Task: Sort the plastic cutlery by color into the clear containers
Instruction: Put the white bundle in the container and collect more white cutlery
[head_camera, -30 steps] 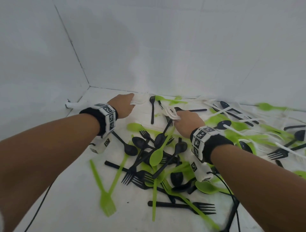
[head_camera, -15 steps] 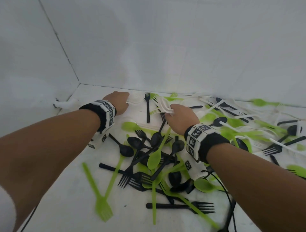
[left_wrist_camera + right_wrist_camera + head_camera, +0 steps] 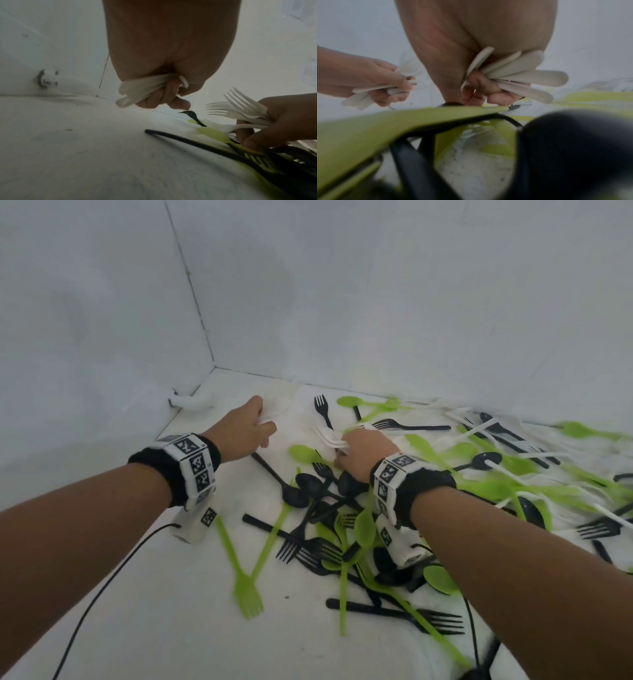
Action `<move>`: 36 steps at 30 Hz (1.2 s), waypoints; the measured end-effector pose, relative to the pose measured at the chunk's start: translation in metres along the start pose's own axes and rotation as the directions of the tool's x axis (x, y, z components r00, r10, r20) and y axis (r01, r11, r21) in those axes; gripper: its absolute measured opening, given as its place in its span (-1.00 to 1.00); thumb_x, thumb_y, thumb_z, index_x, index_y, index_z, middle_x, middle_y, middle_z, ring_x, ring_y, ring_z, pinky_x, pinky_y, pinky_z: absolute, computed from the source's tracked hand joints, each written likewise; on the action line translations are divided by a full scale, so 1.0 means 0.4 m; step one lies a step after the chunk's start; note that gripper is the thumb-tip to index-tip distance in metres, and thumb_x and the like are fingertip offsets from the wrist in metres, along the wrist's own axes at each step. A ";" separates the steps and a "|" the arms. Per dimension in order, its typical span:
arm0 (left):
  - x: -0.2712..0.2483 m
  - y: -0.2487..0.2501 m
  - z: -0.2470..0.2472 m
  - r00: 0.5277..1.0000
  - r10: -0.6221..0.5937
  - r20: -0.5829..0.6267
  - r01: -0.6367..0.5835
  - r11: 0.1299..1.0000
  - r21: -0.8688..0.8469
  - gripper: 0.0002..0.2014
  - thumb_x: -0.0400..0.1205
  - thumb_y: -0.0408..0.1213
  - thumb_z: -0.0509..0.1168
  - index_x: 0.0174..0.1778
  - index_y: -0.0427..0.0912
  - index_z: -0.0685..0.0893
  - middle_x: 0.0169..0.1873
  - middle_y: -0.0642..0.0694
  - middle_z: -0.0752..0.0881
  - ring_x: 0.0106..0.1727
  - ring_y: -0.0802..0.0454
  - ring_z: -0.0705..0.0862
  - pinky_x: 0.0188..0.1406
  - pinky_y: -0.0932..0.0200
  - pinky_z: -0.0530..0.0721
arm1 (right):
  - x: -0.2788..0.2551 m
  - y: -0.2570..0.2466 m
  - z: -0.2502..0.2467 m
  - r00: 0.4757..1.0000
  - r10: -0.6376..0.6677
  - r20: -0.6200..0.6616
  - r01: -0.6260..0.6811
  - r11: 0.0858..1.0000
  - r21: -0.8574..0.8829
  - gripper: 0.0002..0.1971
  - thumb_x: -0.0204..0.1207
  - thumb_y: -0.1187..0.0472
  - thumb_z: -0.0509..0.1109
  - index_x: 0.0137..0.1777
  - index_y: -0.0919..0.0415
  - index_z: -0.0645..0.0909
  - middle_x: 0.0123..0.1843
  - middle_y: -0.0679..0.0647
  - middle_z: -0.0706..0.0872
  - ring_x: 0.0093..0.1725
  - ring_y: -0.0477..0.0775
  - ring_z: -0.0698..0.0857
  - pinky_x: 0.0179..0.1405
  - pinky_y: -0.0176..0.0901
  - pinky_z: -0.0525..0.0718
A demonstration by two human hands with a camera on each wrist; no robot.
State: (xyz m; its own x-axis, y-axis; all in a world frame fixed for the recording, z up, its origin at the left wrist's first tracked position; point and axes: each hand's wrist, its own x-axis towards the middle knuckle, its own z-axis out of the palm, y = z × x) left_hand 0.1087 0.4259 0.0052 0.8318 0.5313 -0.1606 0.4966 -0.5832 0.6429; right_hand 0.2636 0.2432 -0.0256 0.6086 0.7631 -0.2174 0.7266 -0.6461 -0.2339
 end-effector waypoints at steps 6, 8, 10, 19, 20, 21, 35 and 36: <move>-0.058 0.008 0.019 0.995 0.041 0.089 -0.040 0.999 -0.017 -0.85 0.72 -0.22 0.24 0.04 -0.05 0.35 -0.25 -0.07 0.83 -0.12 -0.07 0.73 -0.18 0.07 0.58 | -0.013 0.004 -0.009 0.998 0.035 0.044 -0.036 0.999 0.032 -0.69 0.63 -0.08 0.42 -0.04 0.19 0.57 -0.04 0.10 0.64 0.07 0.21 0.69 -0.07 -0.08 0.53; -0.071 0.019 0.030 0.992 0.050 0.114 -0.050 0.999 -0.008 -0.84 0.73 -0.22 0.22 0.13 -0.11 0.37 -0.26 -0.03 0.84 -0.06 -0.08 0.74 -0.06 0.02 0.65 | -0.028 0.008 -0.009 0.999 0.044 -0.020 -0.042 0.995 0.091 -0.70 0.67 -0.07 0.34 0.12 0.19 0.60 0.10 0.16 0.67 0.25 0.27 0.68 0.04 -0.05 0.55; -0.084 0.034 0.038 0.991 0.065 0.113 -0.062 0.998 -0.028 -0.86 0.73 -0.22 0.20 0.12 -0.11 0.37 -0.27 -0.01 0.85 -0.08 -0.11 0.75 0.03 -0.06 0.69 | -0.048 0.013 -0.017 0.995 0.080 -0.065 -0.068 0.984 0.165 -0.60 0.70 -0.10 0.30 0.31 0.21 0.60 0.26 0.18 0.68 0.34 0.27 0.64 0.14 -0.01 0.54; -0.146 0.175 0.091 0.965 0.116 0.235 0.023 0.855 -0.518 -0.72 0.79 -0.40 0.14 0.22 -0.60 0.59 -0.47 0.16 0.72 -0.47 0.11 0.50 -0.43 0.31 0.53 | -0.130 0.032 -0.102 0.886 0.379 -0.267 -0.022 0.609 0.792 -0.65 0.67 -0.12 0.35 -0.20 0.12 0.64 -0.10 0.11 0.79 -0.12 0.19 0.69 0.01 0.05 0.63; -0.150 0.192 0.102 0.955 0.130 0.267 0.042 0.831 -0.555 -0.70 0.81 -0.39 0.13 0.28 -0.60 0.56 -0.41 0.09 0.77 -0.47 0.10 0.49 -0.42 0.30 0.52 | -0.138 0.036 -0.108 0.865 0.429 -0.260 -0.009 0.531 0.847 -0.67 0.63 -0.14 0.38 -0.21 0.09 0.66 -0.12 0.10 0.80 -0.17 0.17 0.69 0.00 0.09 0.66; -0.151 0.207 0.113 0.946 0.142 0.292 0.058 0.809 -0.584 -0.69 0.82 -0.37 0.13 0.34 -0.56 0.54 -0.33 0.01 0.81 -0.47 0.10 0.49 -0.40 0.28 0.52 | -0.148 0.042 -0.113 0.847 0.465 -0.256 -0.002 0.486 0.874 -0.69 0.60 -0.13 0.41 -0.20 0.09 0.69 -0.17 0.08 0.80 -0.21 0.16 0.68 -0.04 0.10 0.68; -0.148 0.377 0.284 0.942 0.207 0.263 0.011 0.767 -0.642 -0.76 0.76 -0.19 0.35 0.21 -0.30 0.70 -0.28 -0.14 0.78 -0.52 0.03 0.45 -0.50 0.17 0.42 | -0.398 0.241 -0.115 0.735 0.642 -0.220 0.161 0.150 0.975 -0.90 0.63 0.11 0.48 -0.05 0.12 0.76 -0.25 0.03 0.80 -0.43 0.06 0.50 -0.30 0.00 0.54; -0.159 0.398 0.302 0.922 0.254 0.294 -0.007 0.768 -0.640 -0.77 0.77 -0.18 0.35 0.19 -0.28 0.71 -0.29 -0.13 0.76 -0.53 0.03 0.42 -0.51 0.17 0.40 | -0.413 0.238 -0.105 0.745 0.629 -0.222 0.160 0.155 0.975 -0.90 0.63 0.11 0.49 -0.06 0.12 0.77 -0.26 0.04 0.80 -0.45 0.05 0.49 -0.27 0.02 0.55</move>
State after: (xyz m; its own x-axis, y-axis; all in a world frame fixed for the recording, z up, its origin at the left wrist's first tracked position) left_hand 0.1648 0.2251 0.0271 0.9655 0.1612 -0.2048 0.2164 -0.0584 0.9745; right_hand 0.2458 0.0562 0.0279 0.9812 0.1655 -0.0988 -0.1013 0.0066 -0.9948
